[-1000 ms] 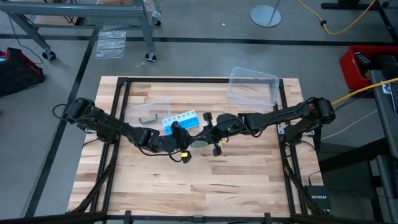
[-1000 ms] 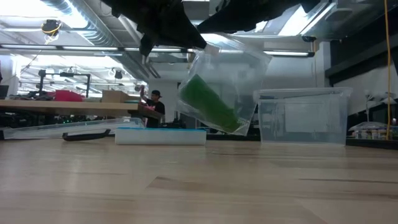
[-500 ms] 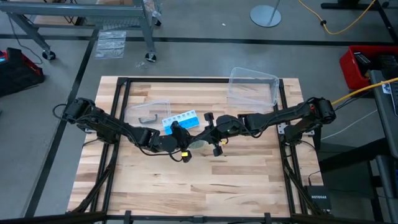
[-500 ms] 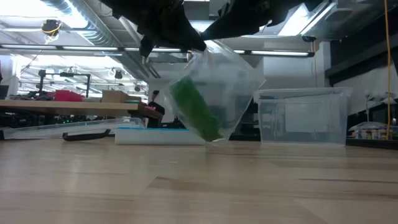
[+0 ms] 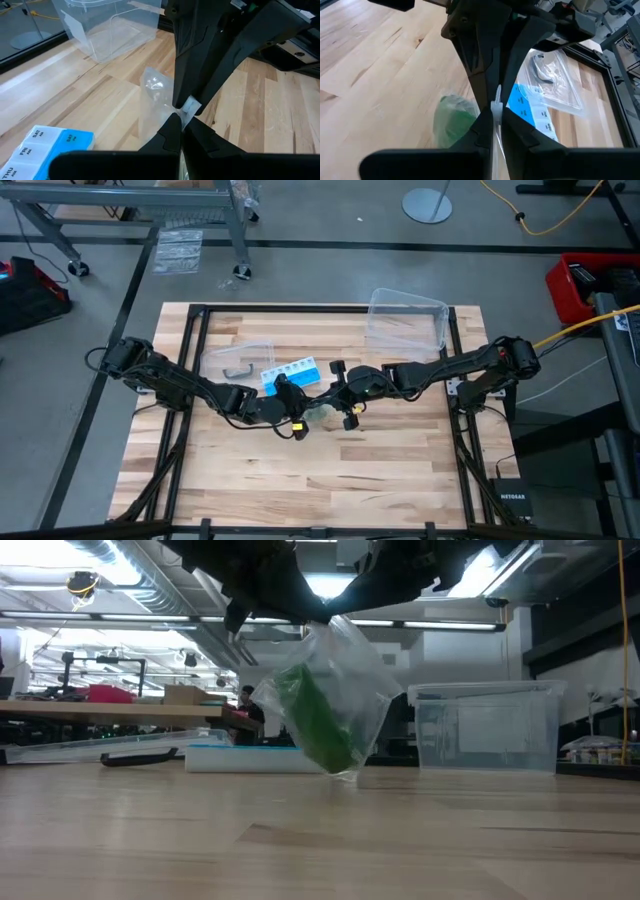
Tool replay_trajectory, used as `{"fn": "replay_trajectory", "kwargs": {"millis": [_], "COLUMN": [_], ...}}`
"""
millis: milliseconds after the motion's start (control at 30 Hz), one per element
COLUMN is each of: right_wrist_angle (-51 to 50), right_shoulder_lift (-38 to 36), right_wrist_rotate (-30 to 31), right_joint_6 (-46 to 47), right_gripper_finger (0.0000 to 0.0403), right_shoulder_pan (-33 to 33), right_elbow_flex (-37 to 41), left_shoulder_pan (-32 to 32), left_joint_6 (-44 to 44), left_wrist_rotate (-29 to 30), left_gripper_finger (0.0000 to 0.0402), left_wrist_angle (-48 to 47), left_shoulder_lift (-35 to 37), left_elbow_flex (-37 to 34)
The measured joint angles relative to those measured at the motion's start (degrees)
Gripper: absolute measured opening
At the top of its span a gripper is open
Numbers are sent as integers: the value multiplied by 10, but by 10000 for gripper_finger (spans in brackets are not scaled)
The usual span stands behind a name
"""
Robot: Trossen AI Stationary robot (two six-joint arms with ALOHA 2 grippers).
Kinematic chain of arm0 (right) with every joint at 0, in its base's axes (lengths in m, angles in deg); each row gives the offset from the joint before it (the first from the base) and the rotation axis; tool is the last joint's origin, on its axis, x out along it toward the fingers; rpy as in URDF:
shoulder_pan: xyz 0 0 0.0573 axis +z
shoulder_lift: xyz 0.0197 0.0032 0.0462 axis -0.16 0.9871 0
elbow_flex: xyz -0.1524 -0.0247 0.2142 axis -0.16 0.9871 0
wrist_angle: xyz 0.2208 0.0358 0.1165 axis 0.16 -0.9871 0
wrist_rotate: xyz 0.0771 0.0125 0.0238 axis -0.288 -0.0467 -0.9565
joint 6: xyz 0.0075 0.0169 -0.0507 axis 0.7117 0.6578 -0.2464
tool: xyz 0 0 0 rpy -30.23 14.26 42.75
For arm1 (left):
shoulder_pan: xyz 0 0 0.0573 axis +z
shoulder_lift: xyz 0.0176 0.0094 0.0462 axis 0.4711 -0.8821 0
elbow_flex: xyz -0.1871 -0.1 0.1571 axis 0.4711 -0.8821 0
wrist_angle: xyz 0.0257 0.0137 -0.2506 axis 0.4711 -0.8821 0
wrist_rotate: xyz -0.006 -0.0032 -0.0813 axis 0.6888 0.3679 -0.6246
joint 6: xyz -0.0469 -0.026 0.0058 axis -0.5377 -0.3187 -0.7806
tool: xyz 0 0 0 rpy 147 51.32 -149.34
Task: Roll bandage
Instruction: Close the transparent zip bag
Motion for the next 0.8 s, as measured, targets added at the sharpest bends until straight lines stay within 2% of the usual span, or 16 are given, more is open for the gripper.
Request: {"fn": "replay_trajectory", "kwargs": {"millis": [300, 467, 800], "right_wrist_angle": [-12, -20, -35], "right_shoulder_lift": [0, 0, 1], "right_wrist_rotate": [3, 43, 44], "right_joint_6": [0, 0, 0], "right_gripper_finger": [31, 32, 32], "right_shoulder_pan": [0, 0, 0], "right_elbow_flex": [0, 0, 1], "left_shoulder_pan": [0, -6, -18], "left_joint_6": [9, 8, -2], "left_wrist_rotate": [0, 7, 2], "left_gripper_finger": [0, 0, 0], "left_wrist_angle": [10, 12, 19], "left_shoulder_lift": [0, 0, 0], "left_elbow_flex": [0, 0, 0]}}
